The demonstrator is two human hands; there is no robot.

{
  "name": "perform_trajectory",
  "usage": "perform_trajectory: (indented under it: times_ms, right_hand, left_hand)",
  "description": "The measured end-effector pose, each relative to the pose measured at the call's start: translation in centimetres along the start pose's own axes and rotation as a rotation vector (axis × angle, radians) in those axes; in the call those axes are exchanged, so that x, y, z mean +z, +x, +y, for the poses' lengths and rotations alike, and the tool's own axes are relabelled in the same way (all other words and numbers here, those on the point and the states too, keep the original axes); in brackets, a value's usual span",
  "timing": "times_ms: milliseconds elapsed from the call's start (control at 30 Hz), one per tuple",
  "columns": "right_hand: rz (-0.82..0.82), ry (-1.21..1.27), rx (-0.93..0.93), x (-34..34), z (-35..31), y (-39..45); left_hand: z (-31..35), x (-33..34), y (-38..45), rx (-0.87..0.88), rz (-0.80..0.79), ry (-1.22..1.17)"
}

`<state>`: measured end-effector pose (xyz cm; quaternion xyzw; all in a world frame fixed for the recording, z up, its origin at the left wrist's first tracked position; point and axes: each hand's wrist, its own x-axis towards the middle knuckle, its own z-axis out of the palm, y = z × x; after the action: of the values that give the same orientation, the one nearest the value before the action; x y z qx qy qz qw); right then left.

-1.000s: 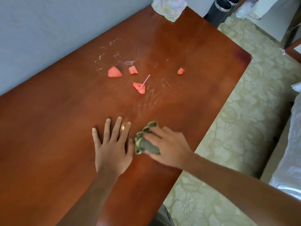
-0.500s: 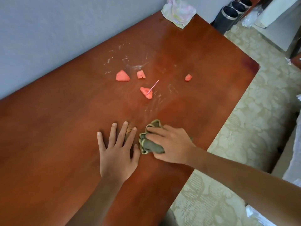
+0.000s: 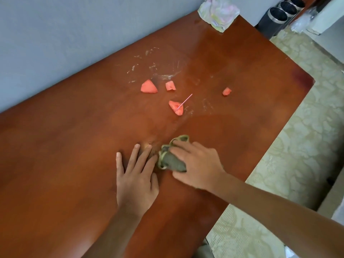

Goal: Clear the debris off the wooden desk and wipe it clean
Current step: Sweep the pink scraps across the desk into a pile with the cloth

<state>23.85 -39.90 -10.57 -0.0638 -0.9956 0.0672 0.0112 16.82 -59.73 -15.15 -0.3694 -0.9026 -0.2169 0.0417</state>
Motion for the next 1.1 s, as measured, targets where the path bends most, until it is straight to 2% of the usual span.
perform_trajectory:
  times_ms: [33, 133, 167, 200, 267, 400, 433, 467, 500, 600, 633, 667, 700, 833, 967, 1033, 1100]
  right_hand:
    - [-0.006, -0.032, 0.102, -0.1, 1.7, 0.9]
    - [0.040, 0.005, 0.596, -1.0, 8.1, 4.6]
    - [0.065, 0.020, 0.703, -1.3, 9.3, 5.5]
    - [0.076, 0.000, 0.734, -1.3, 9.7, 6.1]
    - [0.072, -0.030, 0.616, -1.3, 8.1, 6.3]
    - [0.050, -0.013, -0.041, -0.2, 4.0, 2.4]
    - [0.030, -0.030, -0.152, -0.1, 4.4, 1.8]
    - [0.014, -0.060, -0.178, -0.1, 5.2, 1.9]
    - [0.011, -0.100, -0.111, -0.1, 6.2, 2.4]
    - [0.005, -0.103, 0.433, -1.3, 8.8, 5.5]
    - [0.002, -0.090, 0.550, -1.4, 8.9, 6.1]
    - [0.013, -0.094, 0.577, -1.3, 8.5, 6.3]
    - [0.029, -0.094, 0.536, -1.2, 7.7, 5.9]
    - [0.003, -0.049, 0.154, -0.4, 3.7, 2.2]
    - [-0.047, 0.011, -0.143, 0.0, 4.0, 2.4]
    - [-0.073, 0.011, -0.207, -0.1, 4.4, 3.8]
    - [-0.085, 0.007, -0.101, -0.4, 4.3, 5.7]
  left_hand:
    - [0.0, 0.0, 0.0, 0.008, 0.004, 0.013]
    - [0.3, 0.1, 0.1, 0.014, -0.007, 0.067]
    - [0.4, 0.1, 0.1, 0.011, -0.012, 0.077]
    - [0.5, 0.1, 0.1, 0.007, -0.015, 0.085]
    - [0.5, 0.0, 0.1, 0.007, -0.026, 0.100]
    - [0.6, -0.1, 0.3, -0.005, -0.094, 0.145]
    - [0.6, -0.2, 0.3, -0.011, -0.119, 0.162]
    - [0.7, -0.2, 0.4, -0.017, -0.142, 0.178]
    - [0.8, -0.1, 0.5, -0.022, -0.159, 0.191]
    - [0.7, 0.0, 0.5, -0.037, -0.184, 0.212]
    - [0.8, 0.0, 0.5, -0.050, -0.187, 0.215]
    - [1.0, 0.0, 0.5, -0.067, -0.190, 0.218]
    - [1.4, -0.1, 0.8, -0.082, -0.196, 0.225]
    - [2.0, 0.1, 4.0, -0.132, -0.211, 0.218]
    - [0.7, 1.0, 8.5, -0.322, -0.155, 0.164]
    - [0.9, 1.5, 9.0, -0.357, -0.159, 0.187]
    - [1.2, 1.6, 8.9, -0.367, -0.136, 0.183]
